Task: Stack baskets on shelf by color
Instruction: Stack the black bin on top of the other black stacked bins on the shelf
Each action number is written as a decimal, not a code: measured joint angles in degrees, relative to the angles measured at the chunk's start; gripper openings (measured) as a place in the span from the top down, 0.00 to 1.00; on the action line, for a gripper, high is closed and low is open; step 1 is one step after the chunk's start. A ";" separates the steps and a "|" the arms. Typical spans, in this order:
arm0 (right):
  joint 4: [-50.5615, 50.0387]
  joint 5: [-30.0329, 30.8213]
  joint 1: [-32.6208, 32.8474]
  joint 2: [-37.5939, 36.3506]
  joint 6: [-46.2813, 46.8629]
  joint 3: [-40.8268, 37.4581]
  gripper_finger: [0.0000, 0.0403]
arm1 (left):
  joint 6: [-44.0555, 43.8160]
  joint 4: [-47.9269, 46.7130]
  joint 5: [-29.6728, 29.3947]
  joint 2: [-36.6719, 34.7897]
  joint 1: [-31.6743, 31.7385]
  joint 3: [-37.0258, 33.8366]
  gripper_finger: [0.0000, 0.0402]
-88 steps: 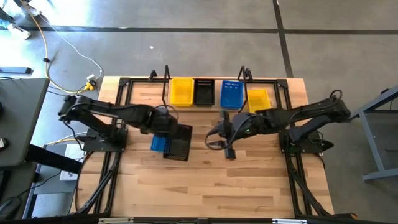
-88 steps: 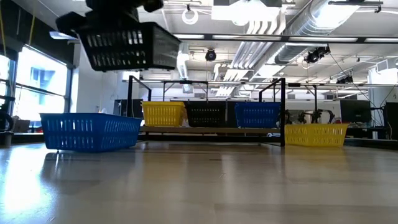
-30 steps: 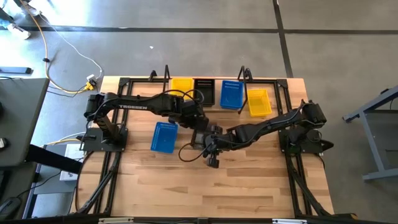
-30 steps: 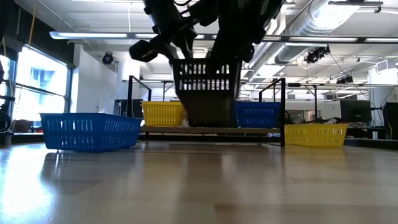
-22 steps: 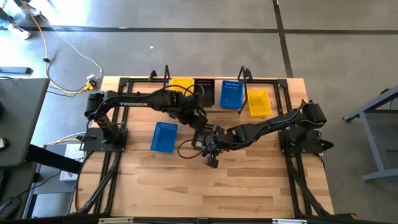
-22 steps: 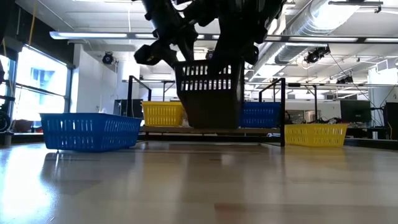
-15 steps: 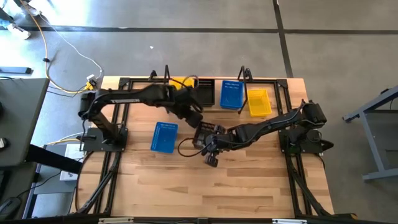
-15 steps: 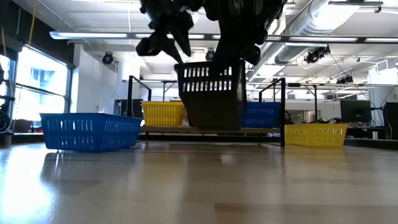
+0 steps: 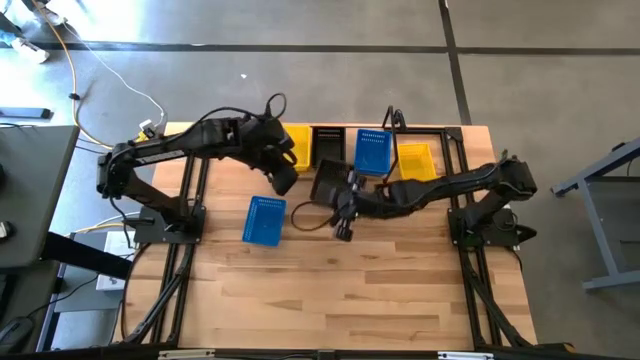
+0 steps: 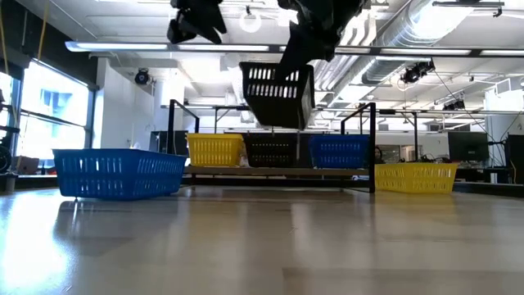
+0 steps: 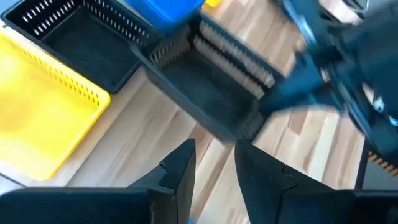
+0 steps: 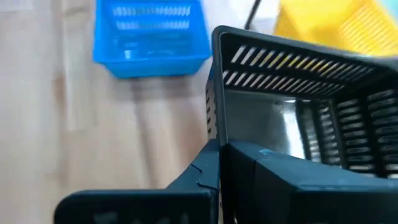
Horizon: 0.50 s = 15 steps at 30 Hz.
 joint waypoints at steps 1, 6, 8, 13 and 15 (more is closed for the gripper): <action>0.00 0.05 -0.97 -0.62 -2.54 0.00 1.00 | 0.75 -0.41 0.08 -0.53 0.00 0.00 0.75; 1.49 -1.20 -6.78 -2.06 -16.34 0.00 1.00 | 1.78 -0.25 0.03 -2.56 0.16 0.00 0.75; 2.08 -3.77 -9.53 -2.17 -20.98 0.00 1.00 | 1.75 -0.24 0.05 -3.00 0.43 0.00 0.75; 3.61 -7.37 -15.36 -2.21 -31.00 0.00 1.00 | 1.62 -0.76 -0.08 -3.58 1.28 -0.02 0.75; 3.78 -8.97 -17.53 -2.21 -33.35 0.00 1.00 | 1.19 -0.87 -0.10 -3.54 1.42 -0.02 0.75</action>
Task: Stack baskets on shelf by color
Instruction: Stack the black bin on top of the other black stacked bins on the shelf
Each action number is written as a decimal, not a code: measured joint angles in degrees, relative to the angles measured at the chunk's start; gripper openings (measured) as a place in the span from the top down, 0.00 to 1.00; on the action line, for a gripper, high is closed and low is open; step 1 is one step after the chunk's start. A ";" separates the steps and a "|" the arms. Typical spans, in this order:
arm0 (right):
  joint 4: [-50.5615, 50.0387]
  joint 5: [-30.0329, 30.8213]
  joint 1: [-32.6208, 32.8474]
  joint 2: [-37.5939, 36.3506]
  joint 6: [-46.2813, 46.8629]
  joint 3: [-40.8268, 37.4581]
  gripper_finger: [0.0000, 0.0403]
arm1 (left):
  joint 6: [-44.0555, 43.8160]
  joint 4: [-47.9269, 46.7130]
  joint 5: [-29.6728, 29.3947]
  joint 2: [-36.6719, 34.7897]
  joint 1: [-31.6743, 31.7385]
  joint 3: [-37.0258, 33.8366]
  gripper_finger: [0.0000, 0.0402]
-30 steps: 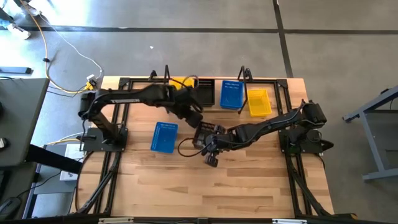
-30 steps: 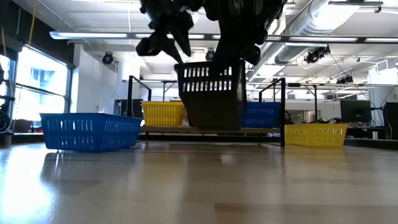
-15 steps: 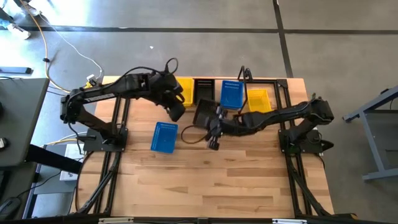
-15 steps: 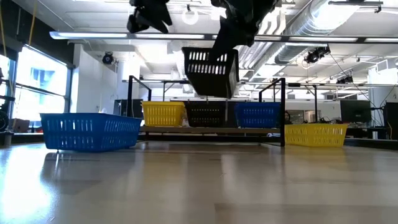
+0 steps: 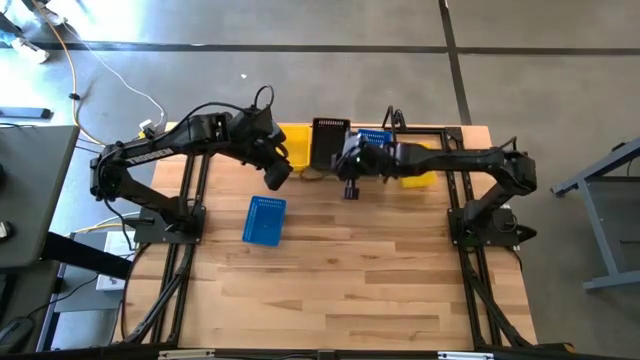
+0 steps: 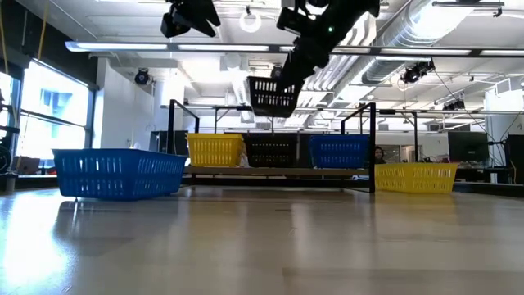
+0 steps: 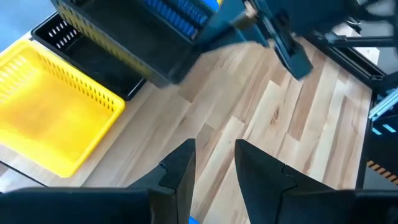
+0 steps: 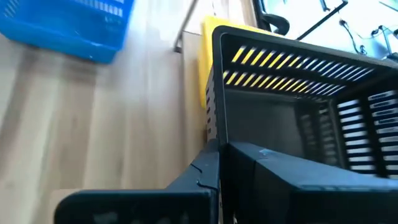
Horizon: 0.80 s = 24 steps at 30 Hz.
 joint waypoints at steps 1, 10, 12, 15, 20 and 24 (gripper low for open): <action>0.05 -0.97 -0.94 0.11 -0.64 0.00 1.00 | -0.01 -0.02 0.02 0.02 0.16 0.00 0.75; 2.61 -7.10 -5.61 2.83 -4.46 0.00 1.00 | -0.02 -0.18 -0.02 0.05 0.39 0.00 0.75; 2.98 -7.42 -6.11 3.40 -4.14 0.00 1.00 | -0.02 -0.20 -0.05 0.05 0.56 0.00 0.75; 2.80 -8.61 -6.70 4.44 -3.58 0.00 1.00 | -0.02 -0.21 -0.11 0.05 0.76 0.00 0.75; 2.92 -9.05 -7.72 6.30 -2.72 -0.02 1.00 | -0.04 -0.20 -0.20 0.07 1.26 0.00 0.75; 2.93 -6.58 -7.86 6.78 -2.55 -0.02 1.00 | -0.04 -0.20 -0.20 0.09 1.79 0.00 0.75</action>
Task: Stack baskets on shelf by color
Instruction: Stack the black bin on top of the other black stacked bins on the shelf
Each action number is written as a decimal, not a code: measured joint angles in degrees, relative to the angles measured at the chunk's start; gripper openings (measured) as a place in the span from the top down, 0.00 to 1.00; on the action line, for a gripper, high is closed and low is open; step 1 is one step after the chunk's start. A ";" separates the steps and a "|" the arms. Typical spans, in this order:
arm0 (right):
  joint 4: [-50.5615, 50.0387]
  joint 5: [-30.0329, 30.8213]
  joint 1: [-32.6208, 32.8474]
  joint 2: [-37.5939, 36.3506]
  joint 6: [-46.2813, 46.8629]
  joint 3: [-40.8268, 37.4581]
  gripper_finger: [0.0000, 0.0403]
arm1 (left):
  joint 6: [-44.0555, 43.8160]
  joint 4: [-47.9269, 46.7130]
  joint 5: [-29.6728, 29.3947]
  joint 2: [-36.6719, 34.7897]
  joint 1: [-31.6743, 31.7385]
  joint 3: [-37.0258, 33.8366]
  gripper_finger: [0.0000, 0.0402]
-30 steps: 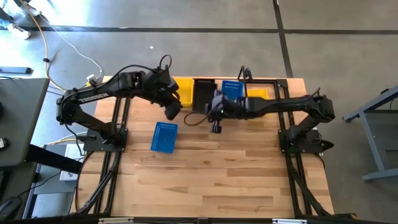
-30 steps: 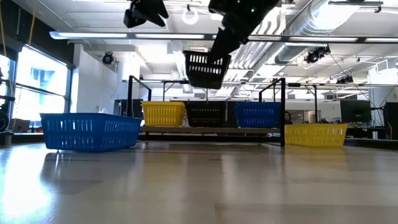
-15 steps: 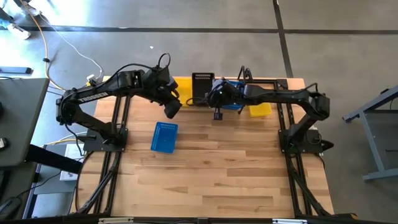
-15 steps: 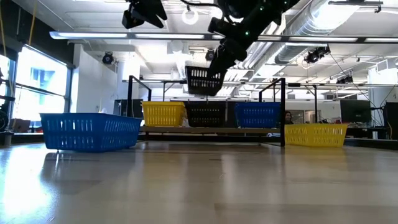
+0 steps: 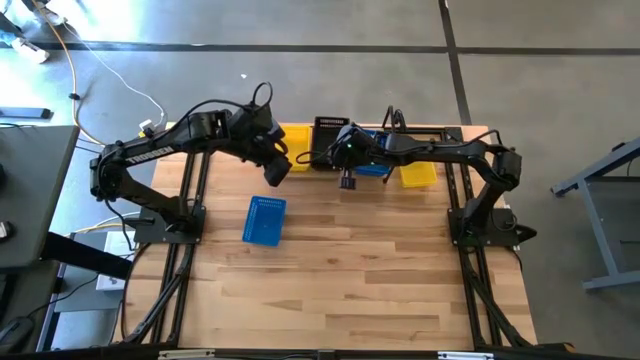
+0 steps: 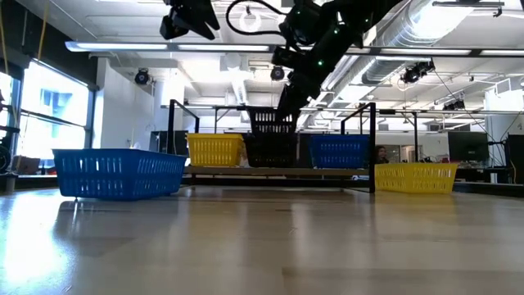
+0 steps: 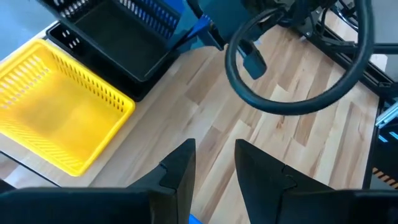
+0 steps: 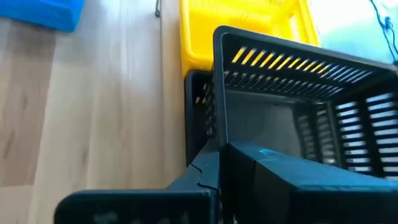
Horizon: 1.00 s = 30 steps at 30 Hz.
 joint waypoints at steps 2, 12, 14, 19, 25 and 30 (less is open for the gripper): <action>0.06 0.70 0.03 0.00 0.00 0.00 1.00 | 0.00 0.00 0.01 0.00 0.01 0.00 0.75; 0.05 0.69 0.05 0.00 1.50 0.00 0.97 | 0.00 0.00 0.03 0.00 0.00 0.00 0.75; 0.05 0.68 -0.12 0.00 3.07 0.00 0.92 | 0.00 0.00 0.03 0.00 0.00 0.00 0.75; 0.18 0.74 -0.13 0.00 5.31 0.16 0.80 | 0.00 0.00 0.05 0.00 0.00 0.00 0.75; -1.20 1.27 0.66 -0.26 8.87 4.24 0.75 | 0.00 0.00 0.25 0.00 0.00 0.00 0.75; -3.47 1.07 0.42 -0.17 10.29 5.46 0.75 | -0.02 0.00 0.40 0.00 0.00 0.00 0.75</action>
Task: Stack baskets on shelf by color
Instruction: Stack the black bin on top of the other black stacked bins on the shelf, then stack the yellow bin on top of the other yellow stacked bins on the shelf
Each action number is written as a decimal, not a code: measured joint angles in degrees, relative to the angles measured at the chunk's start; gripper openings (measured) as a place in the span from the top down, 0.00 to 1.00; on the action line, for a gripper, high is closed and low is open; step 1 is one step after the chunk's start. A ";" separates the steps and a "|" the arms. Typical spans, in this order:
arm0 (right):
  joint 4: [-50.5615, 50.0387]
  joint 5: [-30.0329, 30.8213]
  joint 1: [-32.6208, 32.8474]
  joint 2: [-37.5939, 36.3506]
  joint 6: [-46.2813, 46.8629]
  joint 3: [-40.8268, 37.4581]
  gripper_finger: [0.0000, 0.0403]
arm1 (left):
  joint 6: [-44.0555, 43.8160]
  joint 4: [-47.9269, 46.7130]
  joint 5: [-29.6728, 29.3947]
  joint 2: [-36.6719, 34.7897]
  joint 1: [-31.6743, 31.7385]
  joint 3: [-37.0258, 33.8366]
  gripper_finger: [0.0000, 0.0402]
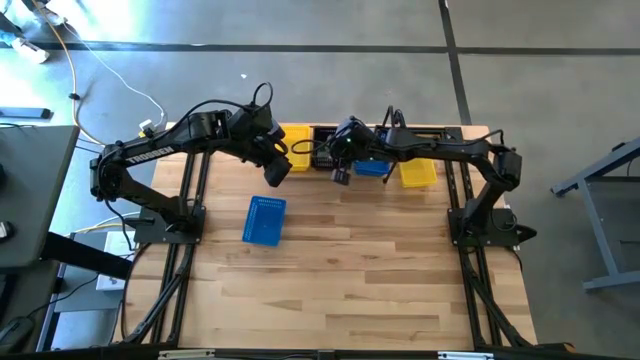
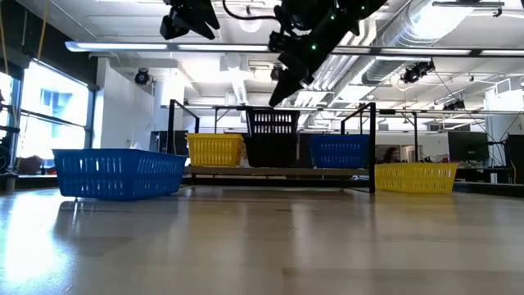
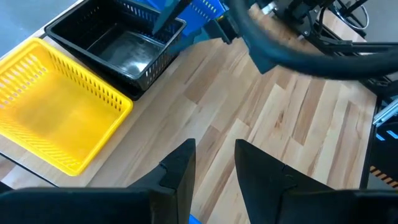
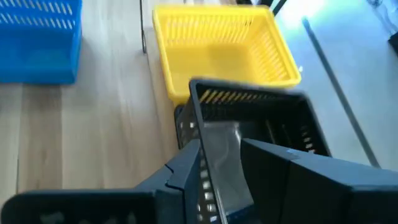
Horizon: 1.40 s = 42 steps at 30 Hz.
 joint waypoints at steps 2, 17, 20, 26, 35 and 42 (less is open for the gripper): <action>-0.90 -0.13 0.00 0.56 0.04 0.00 0.75 | -0.01 0.00 0.00 0.00 0.00 0.00 0.75; 0.28 5.71 0.44 4.61 2.37 0.02 0.77 | -0.42 0.02 0.02 0.00 -0.04 0.00 0.75; 0.21 6.35 -0.36 4.87 2.79 0.01 0.79 | -0.44 0.02 0.03 0.00 -0.04 0.00 0.75; -1.84 6.93 0.19 4.53 3.45 1.12 0.79 | -0.44 0.04 0.02 0.00 -0.04 -0.01 0.75; -10.86 8.90 0.59 1.33 7.85 6.52 0.79 | -0.44 0.06 0.04 0.02 -0.09 -0.02 0.75; -15.59 10.36 -4.17 -4.04 12.76 6.60 0.79 | -0.44 0.05 0.04 0.02 -0.09 -0.02 0.75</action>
